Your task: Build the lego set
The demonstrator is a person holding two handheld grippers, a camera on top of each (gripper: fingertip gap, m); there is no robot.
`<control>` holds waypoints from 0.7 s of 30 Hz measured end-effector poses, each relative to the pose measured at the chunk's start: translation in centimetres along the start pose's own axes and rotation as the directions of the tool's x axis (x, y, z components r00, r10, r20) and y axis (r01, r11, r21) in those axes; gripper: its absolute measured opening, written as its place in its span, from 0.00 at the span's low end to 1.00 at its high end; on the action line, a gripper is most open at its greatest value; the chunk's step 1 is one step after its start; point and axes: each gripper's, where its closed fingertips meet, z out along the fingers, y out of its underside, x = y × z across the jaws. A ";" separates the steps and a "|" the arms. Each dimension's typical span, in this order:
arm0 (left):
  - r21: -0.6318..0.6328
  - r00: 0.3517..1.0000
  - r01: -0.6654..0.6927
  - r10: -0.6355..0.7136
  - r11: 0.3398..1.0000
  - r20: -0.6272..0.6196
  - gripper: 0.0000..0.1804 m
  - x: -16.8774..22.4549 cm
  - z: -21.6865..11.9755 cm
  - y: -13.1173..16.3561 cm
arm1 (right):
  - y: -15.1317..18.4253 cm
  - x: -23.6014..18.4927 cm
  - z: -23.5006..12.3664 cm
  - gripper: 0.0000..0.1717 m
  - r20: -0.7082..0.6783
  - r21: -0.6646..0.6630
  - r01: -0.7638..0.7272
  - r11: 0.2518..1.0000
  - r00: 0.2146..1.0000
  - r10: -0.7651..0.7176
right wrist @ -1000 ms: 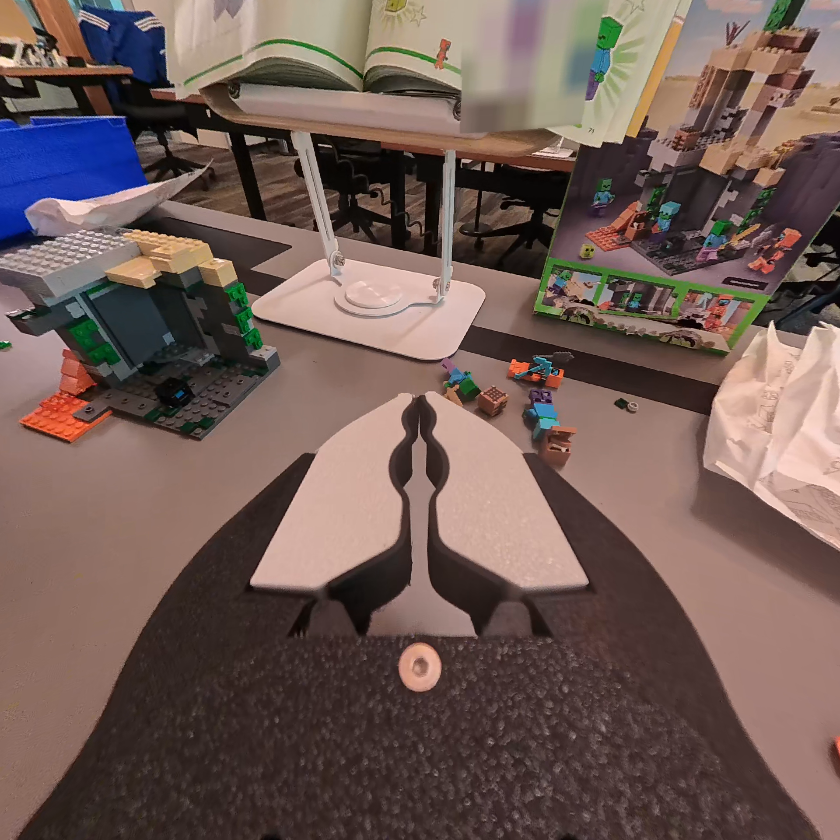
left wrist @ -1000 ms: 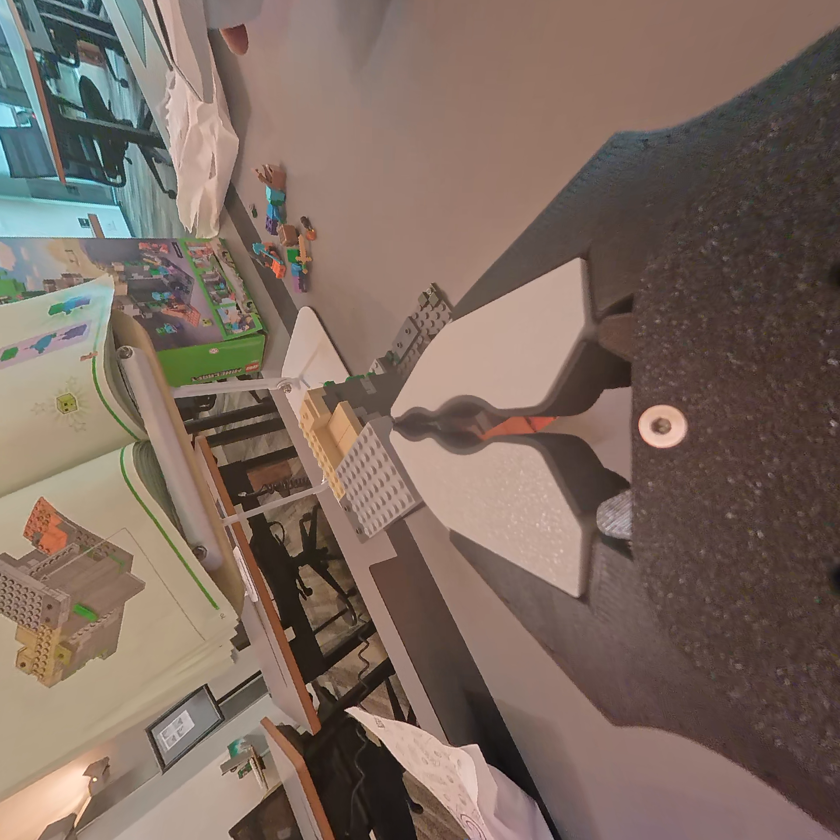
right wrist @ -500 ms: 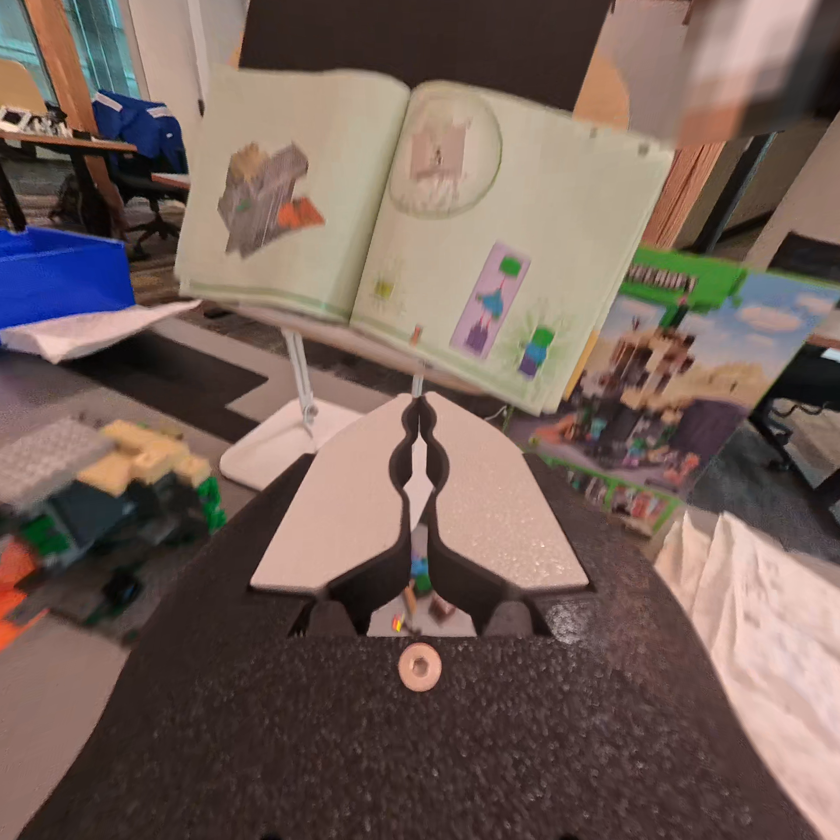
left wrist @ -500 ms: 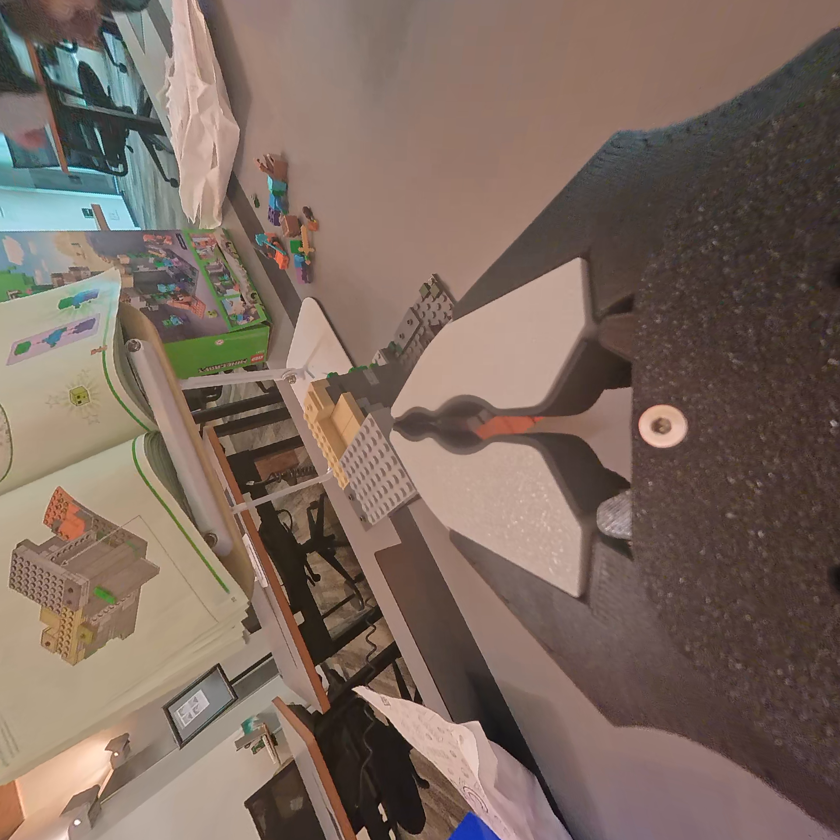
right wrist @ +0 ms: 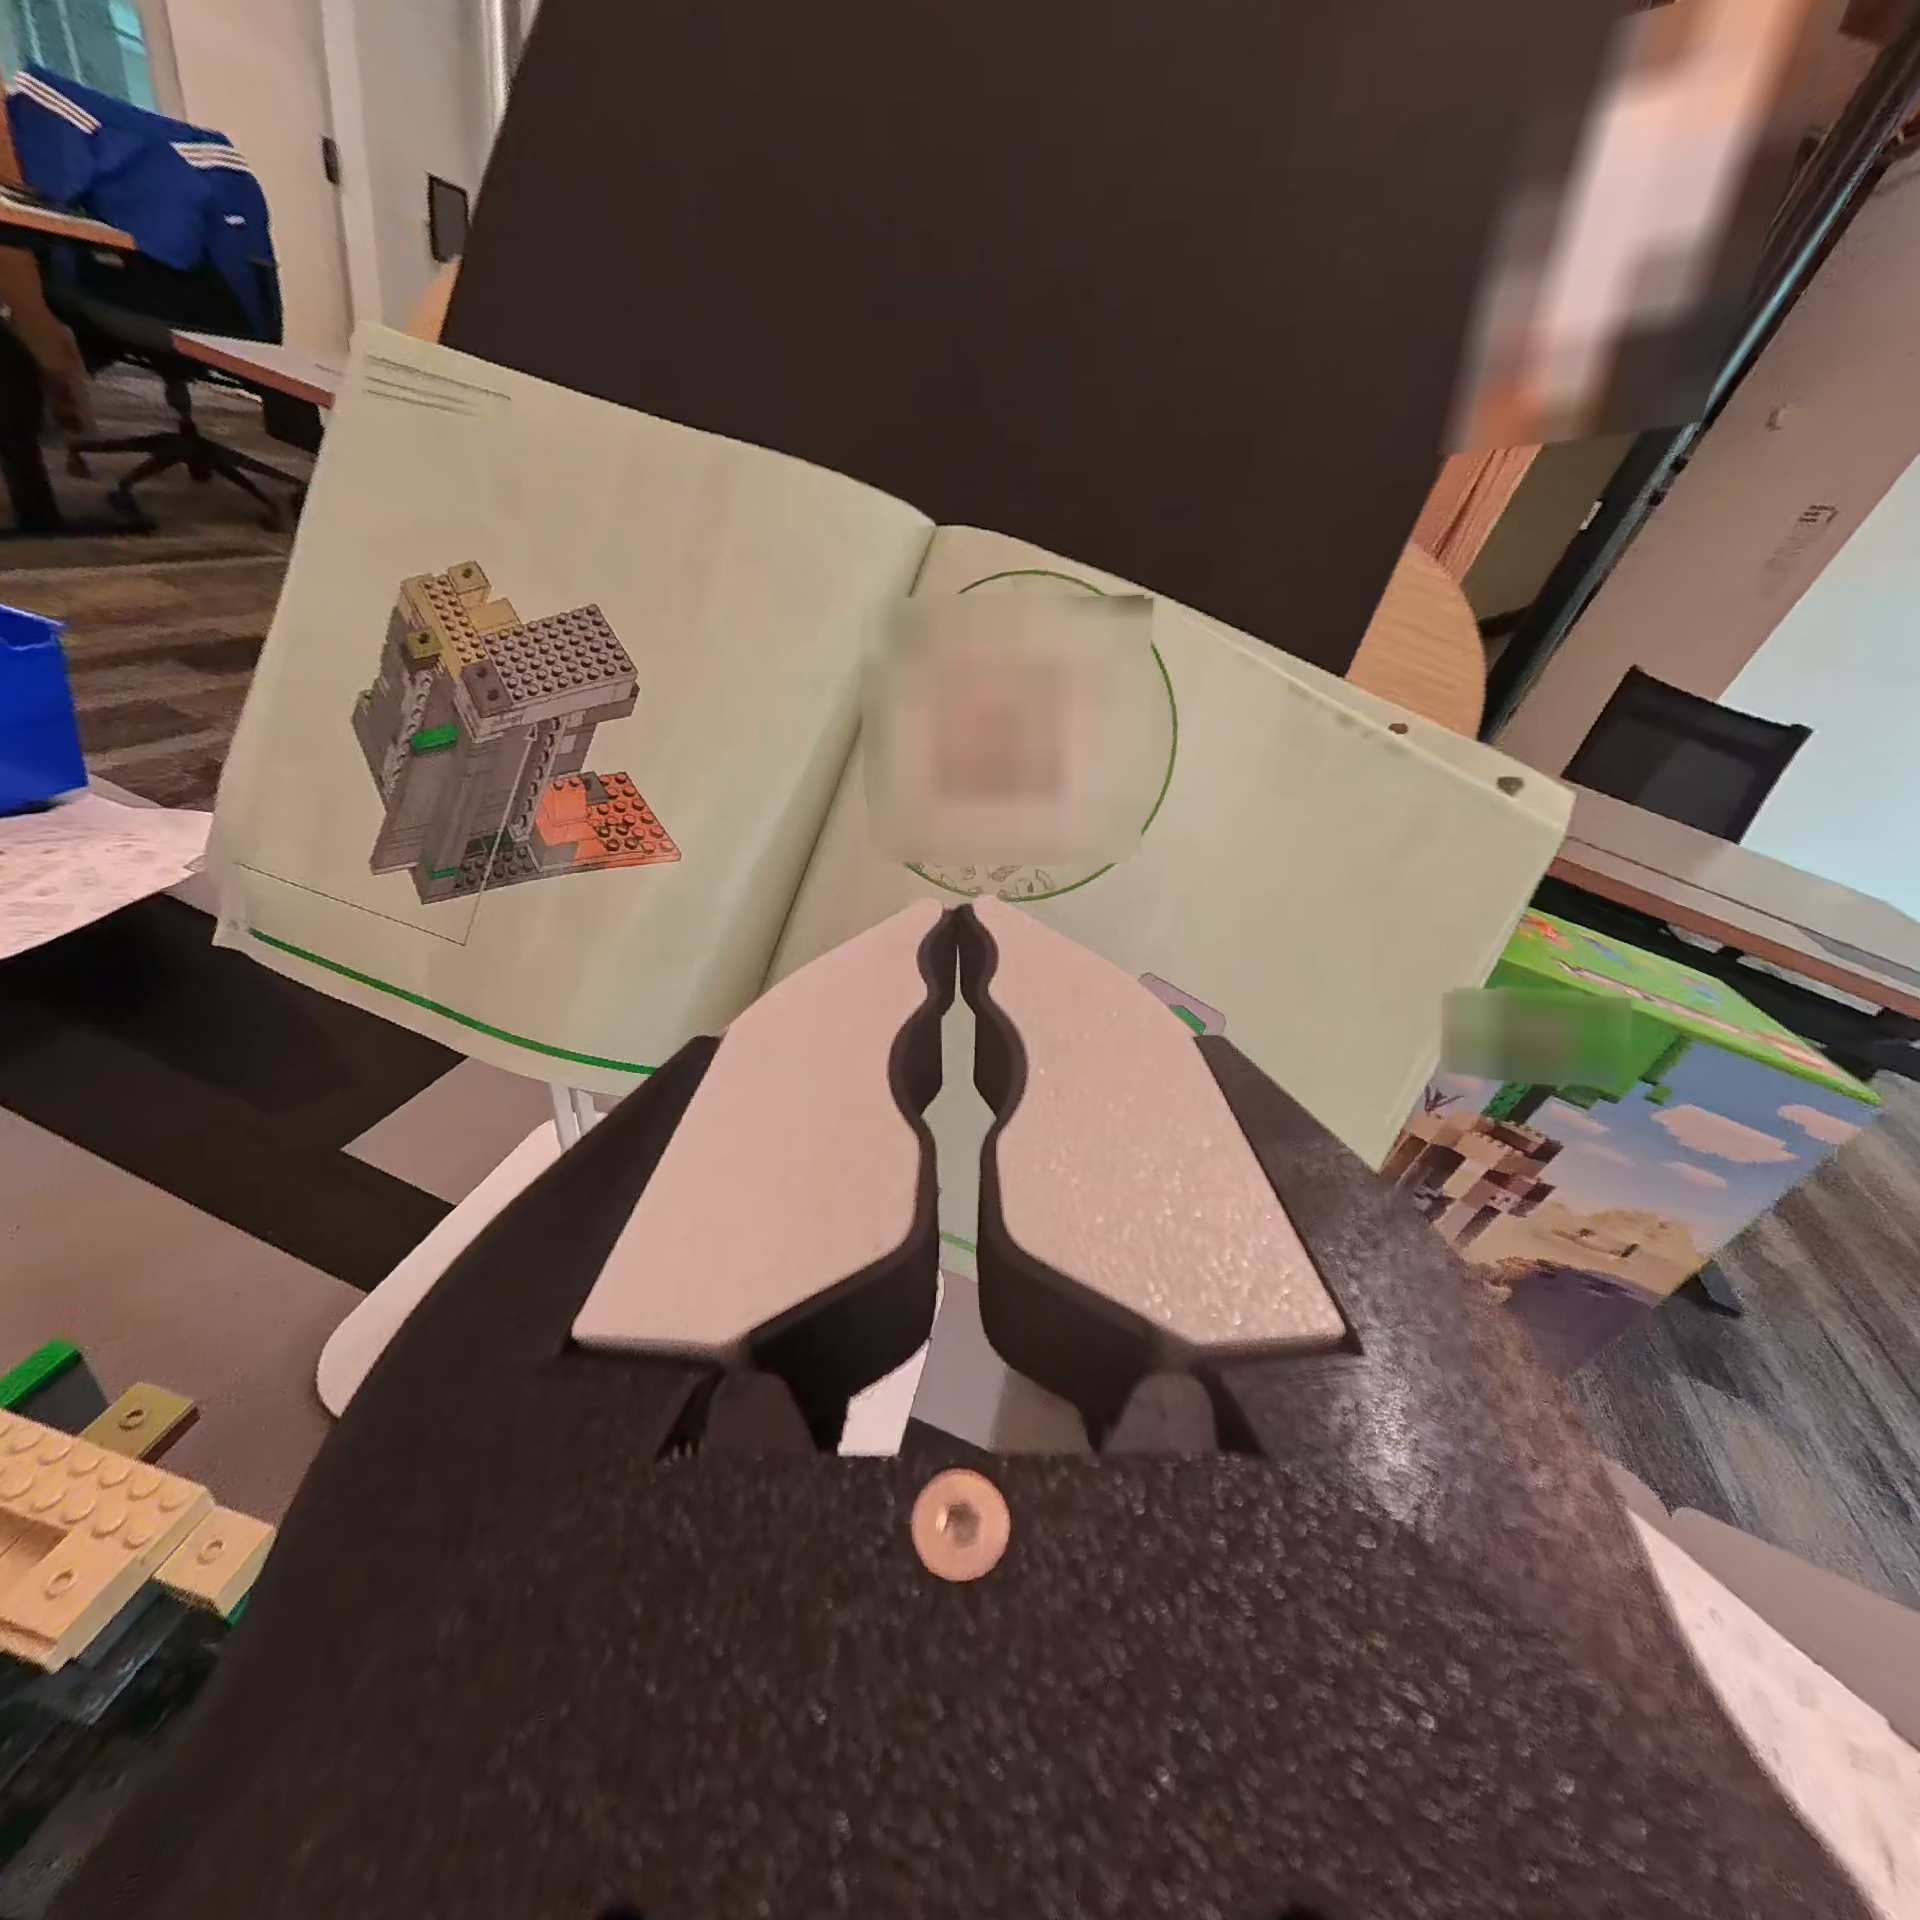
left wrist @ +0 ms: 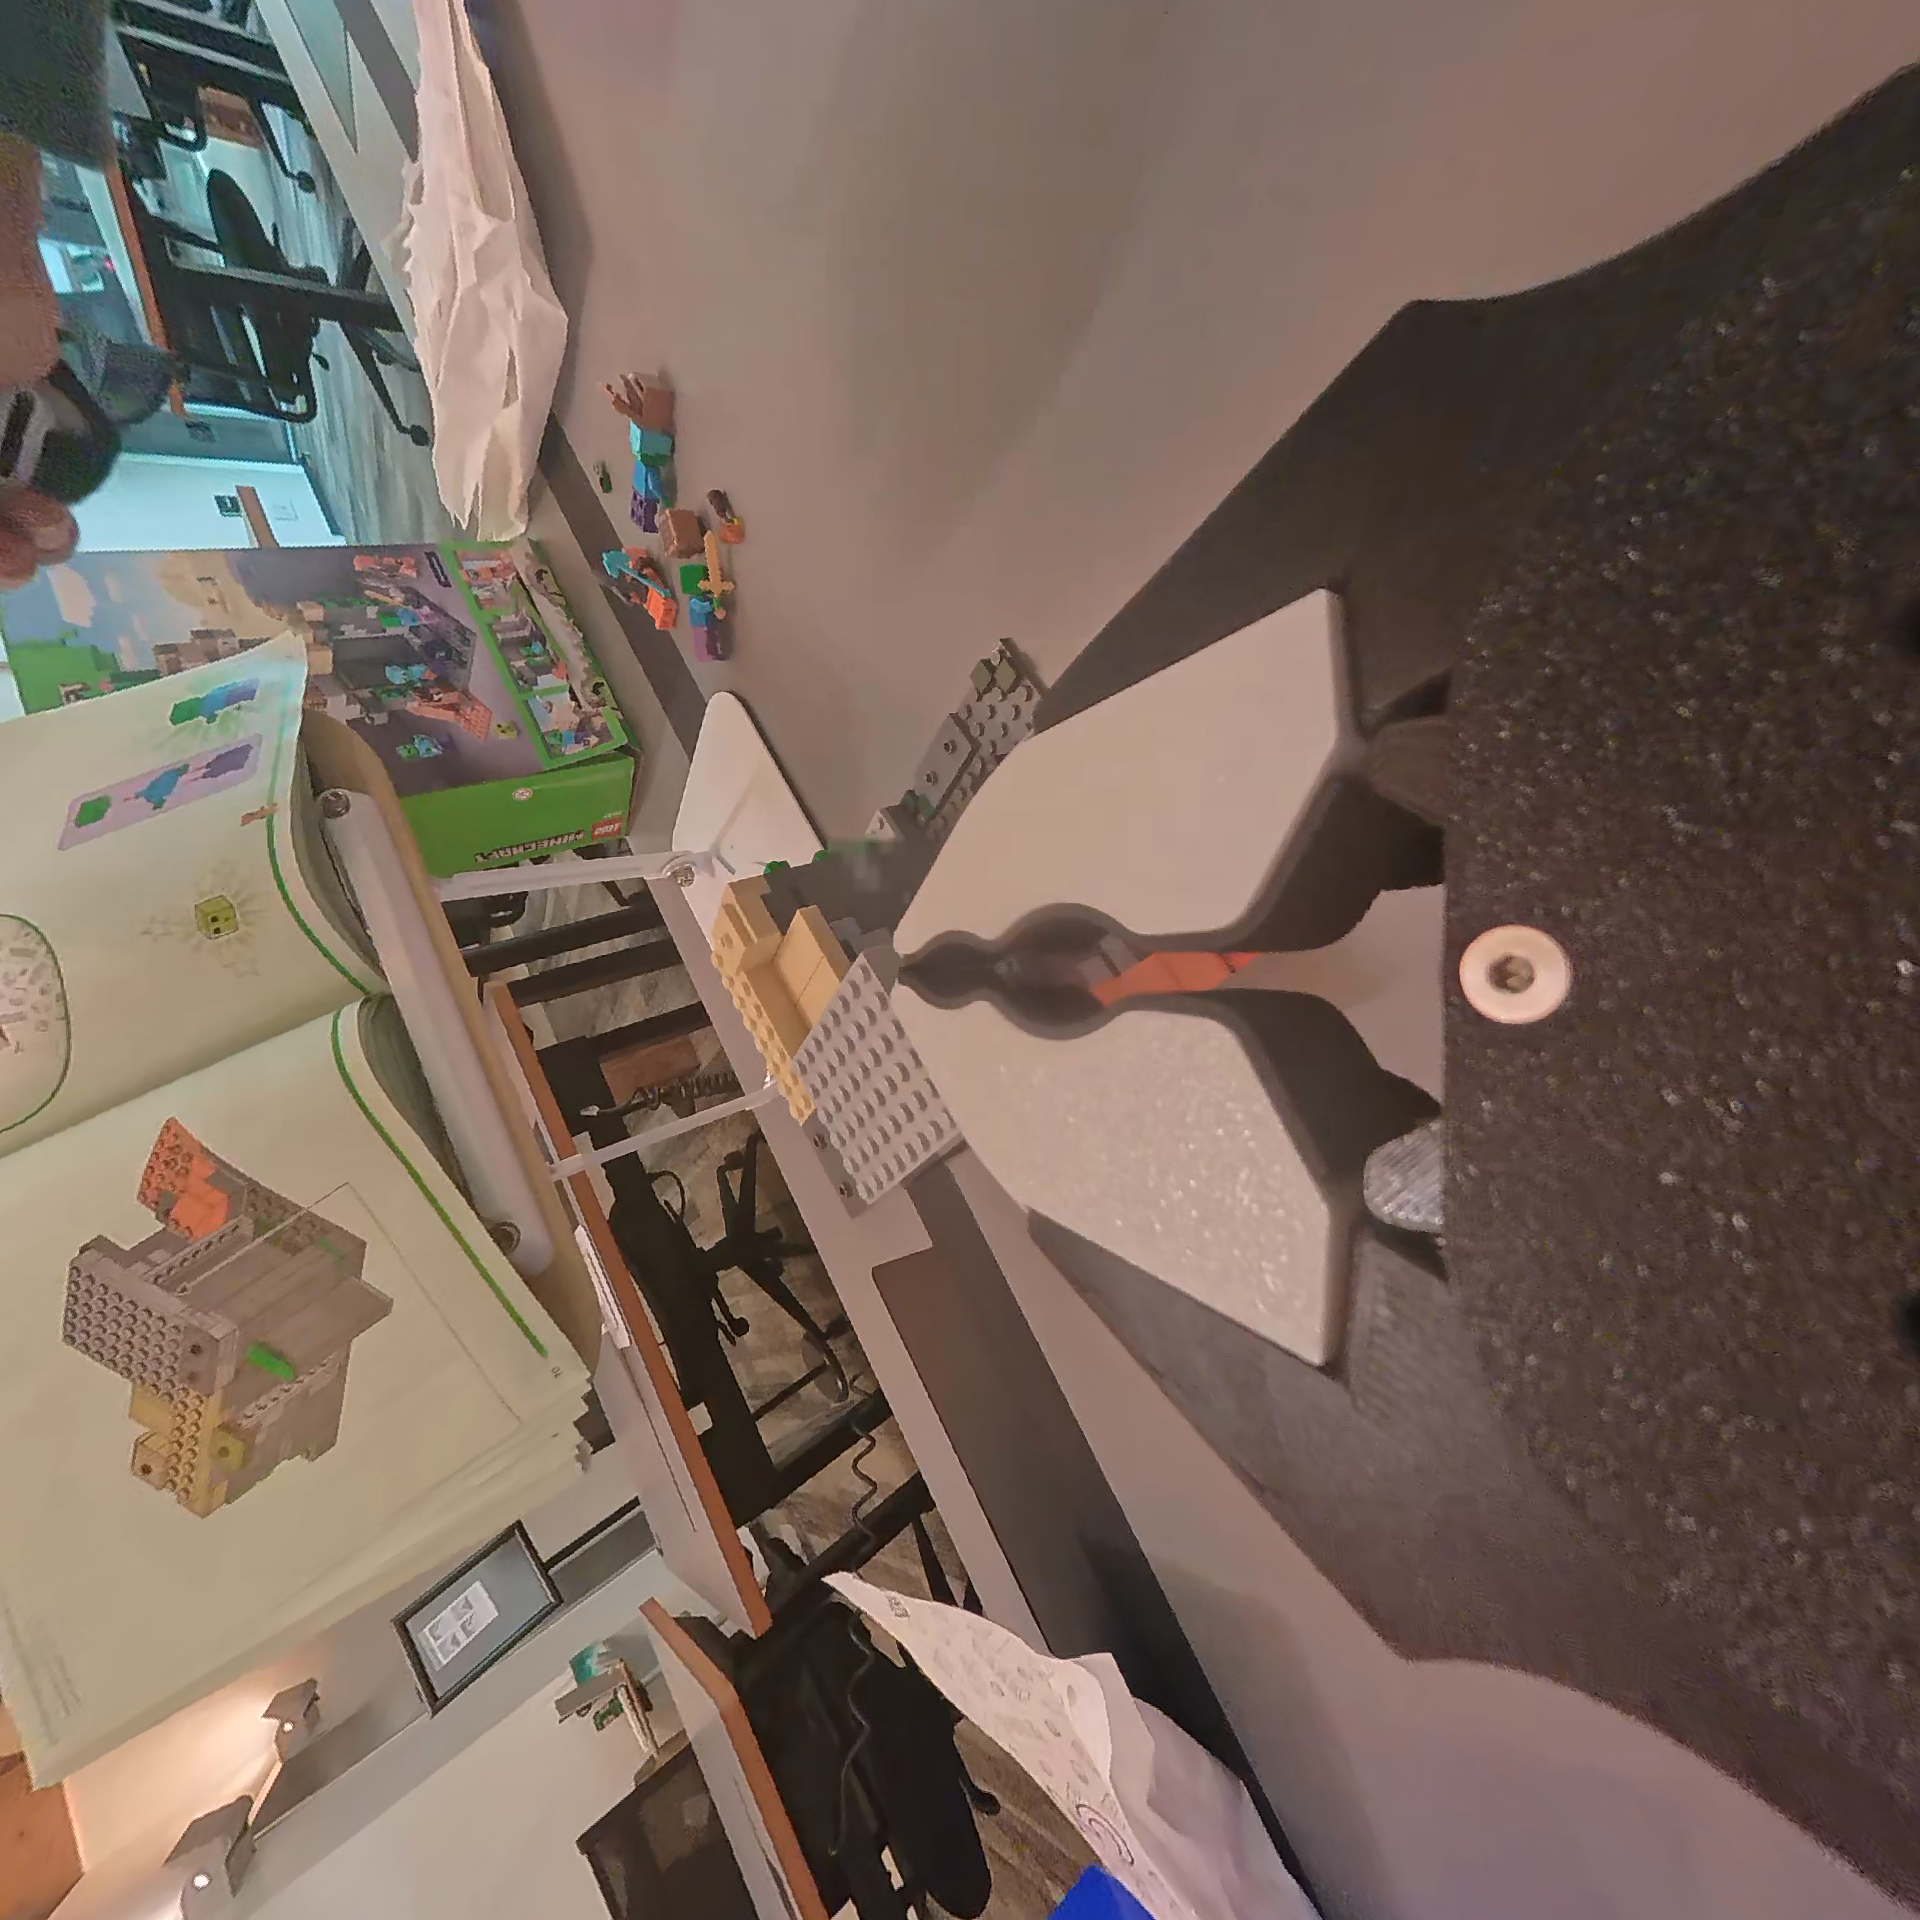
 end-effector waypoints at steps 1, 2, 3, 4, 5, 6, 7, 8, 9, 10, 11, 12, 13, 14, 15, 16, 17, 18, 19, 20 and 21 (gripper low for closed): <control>0.001 1.000 -0.003 0.003 1.000 -0.001 0.00 0.1 0.0 0.0 | 0.2 -0.1 0.2 0.00 -0.003 -0.005 -0.002 1.000 1.000 0.002; 0.001 1.000 -0.006 0.006 1.000 -0.001 0.00 0.1 0.0 -0.1 | 0.3 -0.2 0.3 0.00 -0.006 -0.009 -0.004 1.000 1.000 0.004; 0.002 1.000 -0.010 0.010 1.000 -0.001 0.00 0.1 0.0 -0.1 | 0.4 -0.3 0.4 0.00 -0.008 -0.009 -0.005 1.000 1.000 0.005; 0.001 1.000 -0.013 0.013 1.000 -0.001 0.00 0.2 0.0 -0.1 | 0.4 -0.4 0.4 0.00 -0.006 -0.009 -0.008 1.000 1.000 0.008; -0.002 1.000 -0.014 0.014 1.000 -0.001 0.00 0.3 0.0 -0.1 | 0.5 -0.5 0.4 0.00 -0.004 -0.008 -0.011 1.000 1.000 0.011; -0.003 1.000 -0.016 0.016 1.000 -0.004 0.00 0.4 0.1 -0.2 | 0.5 -0.5 0.4 0.00 -0.004 -0.007 -0.014 1.000 1.000 0.014; -0.007 1.000 -0.021 0.021 1.000 -0.008 0.00 0.7 0.2 -0.1 | 0.5 -0.6 0.4 0.00 -0.001 -0.006 -0.014 1.000 1.000 0.014; -0.012 1.000 -0.028 0.028 1.000 -0.013 0.00 0.9 0.3 0.0 | 0.5 -0.7 0.4 0.00 0.001 -0.007 -0.013 1.000 1.000 0.013; -0.017 0.999 -0.037 0.037 0.999 -0.018 0.00 1.2 0.4 0.0 | 0.5 -0.7 0.4 0.00 0.003 -0.007 -0.012 1.000 1.000 0.012; -0.021 0.999 -0.046 0.045 0.999 -0.024 0.00 1.5 0.5 0.1 | 0.5 -0.8 0.4 0.00 0.006 -0.007 -0.012 1.000 1.000 0.012; -0.027 0.998 -0.053 0.053 0.998 -0.028 0.00 1.7 0.7 0.3 | 0.4 -0.8 0.4 0.00 0.007 -0.008 -0.011 1.000 1.000 0.011; -0.033 0.998 -0.060 0.059 0.998 -0.032 0.00 1.9 0.8 0.4 | 0.4 -0.8 0.4 0.00 0.006 -0.007 -0.010 1.000 1.000 0.010; -0.038 0.997 -0.066 0.064 0.997 -0.034 0.00 2.1 0.9 0.5 | 0.4 -0.7 0.4 0.00 0.006 -0.006 -0.010 1.000 1.000 0.010; -0.044 0.997 -0.071 0.070 0.997 -0.034 0.00 2.1 0.9 0.7 | 0.5 -0.6 0.5 0.00 0.005 -0.005 -0.011 1.000 1.000 0.011; -0.049 0.997 -0.075 0.073 0.996 -0.032 0.00 2.1 1.0 0.8 | 0.5 -0.6 0.5 0.00 0.005 -0.007 -0.012 1.000 1.000 0.012; -0.054 0.997 -0.076 0.074 0.996 -0.030 0.00 2.0 1.1 0.9 | 0.6 -0.5 0.5 0.00 0.005 -0.008 -0.012 1.000 1.000 0.012; -0.058 0.997 -0.074 0.072 0.996 -0.028 0.00 2.0 1.1 1.1 | 0.6 -0.4 0.6 0.00 0.004 -0.009 -0.013 1.000 1.000 0.013; -0.061 0.997 -0.071 0.070 0.996 -0.026 0.00 1.9 1.1 1.1 | 0.7 -0.3 0.6 0.00 0.004 -0.010 -0.014 1.000 1.000 0.014; -0.063 0.997 -0.069 0.068 0.996 -0.023 0.00 1.8 1.1 1.2 | 0.7 -0.2 0.6 0.00 0.002 -0.011 -0.014 1.000 1.000 0.014; -0.065 0.998 -0.068 0.067 0.996 -0.020 0.00 1.7 1.2 1.2 | 0.7 -0.1 0.6 0.00 0.002 -0.011 -0.015 1.000 1.000 0.015; -0.067 0.998 -0.067 0.066 0.995 -0.018 0.00 1.7 1.2 1.3 | 0.7 0.0 0.6 0.00 0.002 -0.011 -0.014 1.000 1.000 0.014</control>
